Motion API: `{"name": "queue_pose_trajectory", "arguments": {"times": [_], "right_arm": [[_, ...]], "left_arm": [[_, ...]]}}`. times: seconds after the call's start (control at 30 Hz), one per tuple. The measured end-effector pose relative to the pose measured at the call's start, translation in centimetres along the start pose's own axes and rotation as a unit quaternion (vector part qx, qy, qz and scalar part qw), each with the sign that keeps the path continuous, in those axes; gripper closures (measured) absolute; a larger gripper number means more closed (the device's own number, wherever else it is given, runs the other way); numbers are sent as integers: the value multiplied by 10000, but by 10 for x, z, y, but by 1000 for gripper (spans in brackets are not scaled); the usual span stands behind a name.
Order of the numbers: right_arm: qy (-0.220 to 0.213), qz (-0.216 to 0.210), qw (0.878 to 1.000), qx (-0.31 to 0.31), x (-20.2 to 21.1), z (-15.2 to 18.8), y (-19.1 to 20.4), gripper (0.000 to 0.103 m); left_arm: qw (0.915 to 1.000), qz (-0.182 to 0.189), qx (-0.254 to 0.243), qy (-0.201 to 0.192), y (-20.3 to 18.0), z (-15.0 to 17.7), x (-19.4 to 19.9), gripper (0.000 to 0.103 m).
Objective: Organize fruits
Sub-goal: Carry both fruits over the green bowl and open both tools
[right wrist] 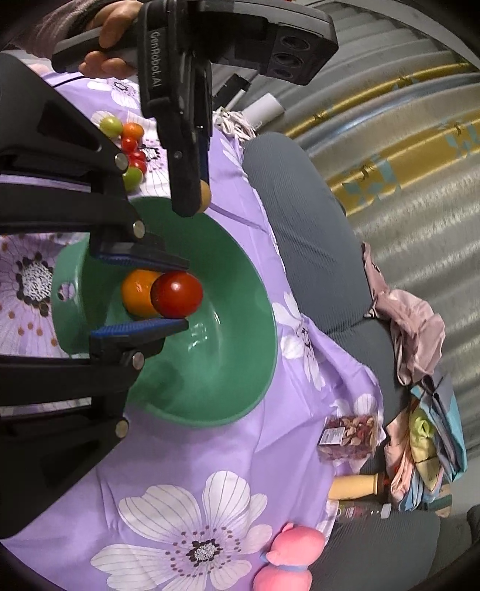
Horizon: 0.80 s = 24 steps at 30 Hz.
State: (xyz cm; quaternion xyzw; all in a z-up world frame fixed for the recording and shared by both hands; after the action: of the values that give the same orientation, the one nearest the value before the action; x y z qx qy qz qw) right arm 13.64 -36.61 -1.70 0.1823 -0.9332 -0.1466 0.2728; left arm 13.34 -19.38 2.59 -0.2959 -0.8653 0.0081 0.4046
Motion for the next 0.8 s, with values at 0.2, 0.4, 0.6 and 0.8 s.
{"name": "queue_pose_trajectory", "arguments": {"times": [0.2,0.4,0.6,0.8], "right_arm": [[-9,181,9997,150,-9,2,-2,78],[-21,149,9999,43,-9,6,-11,77],[-5,77,9999,77,-9,10,-8,76],[-122,47,9999,-46,-3,8,-14,75]], "left_arm": [[9998,-147,-76,118,0,2,-9,76],[9993,-291,-121,179,-4,5,-17,76],[9988,-423,-156,191,-7,7,-22,76],[9985,-470,-176,221,-11,8,-25,76]]}}
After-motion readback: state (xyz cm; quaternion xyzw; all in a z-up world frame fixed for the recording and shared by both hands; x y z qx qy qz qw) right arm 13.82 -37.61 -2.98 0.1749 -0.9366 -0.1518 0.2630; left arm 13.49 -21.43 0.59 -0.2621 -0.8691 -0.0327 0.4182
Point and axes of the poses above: each gripper's, at about its wrist camera, not at the fingertips, and x roughly against the way its jaws point, y to its left, z to its underside, the point moved 2 cm from there along -x, roughly the way its jaws point, and after that the axes turned 8 degrees about -y, right-handed, at the moved point
